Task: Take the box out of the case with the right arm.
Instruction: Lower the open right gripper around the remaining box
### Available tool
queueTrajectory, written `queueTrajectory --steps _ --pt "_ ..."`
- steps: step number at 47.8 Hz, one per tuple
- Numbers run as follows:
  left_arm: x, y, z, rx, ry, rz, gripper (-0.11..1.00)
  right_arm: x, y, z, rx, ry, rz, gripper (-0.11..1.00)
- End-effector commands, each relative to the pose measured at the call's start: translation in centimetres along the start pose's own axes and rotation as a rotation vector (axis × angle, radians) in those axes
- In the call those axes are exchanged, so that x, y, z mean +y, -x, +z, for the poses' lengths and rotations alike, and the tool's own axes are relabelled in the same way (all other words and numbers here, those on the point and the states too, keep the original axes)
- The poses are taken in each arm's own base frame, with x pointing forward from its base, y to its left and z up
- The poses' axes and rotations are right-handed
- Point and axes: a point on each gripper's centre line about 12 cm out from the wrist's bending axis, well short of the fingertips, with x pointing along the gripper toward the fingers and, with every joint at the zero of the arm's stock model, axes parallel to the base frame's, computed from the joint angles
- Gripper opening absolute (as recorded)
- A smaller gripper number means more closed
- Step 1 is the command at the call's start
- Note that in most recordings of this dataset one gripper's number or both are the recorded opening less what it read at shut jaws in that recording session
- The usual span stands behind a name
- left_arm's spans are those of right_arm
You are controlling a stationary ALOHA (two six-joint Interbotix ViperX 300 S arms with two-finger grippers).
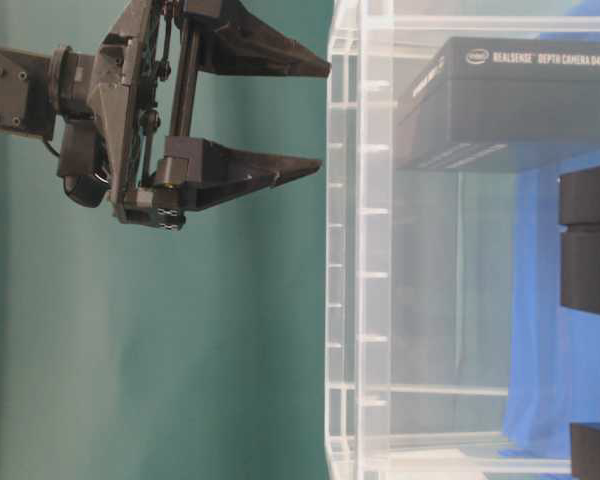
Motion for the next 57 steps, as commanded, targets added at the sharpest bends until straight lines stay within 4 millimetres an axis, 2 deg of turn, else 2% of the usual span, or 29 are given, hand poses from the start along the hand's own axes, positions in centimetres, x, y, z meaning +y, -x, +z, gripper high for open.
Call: queueTrajectory --steps 1,57 --pt "0.0 0.13 0.28 -0.008 0.003 0.001 0.0 0.38 1.27 0.1 -0.011 0.001 0.04 0.92" --pt "0.02 0.13 0.29 -0.008 0.001 0.002 0.0 0.52 0.91 -0.1 -0.008 -0.006 0.034 0.92"
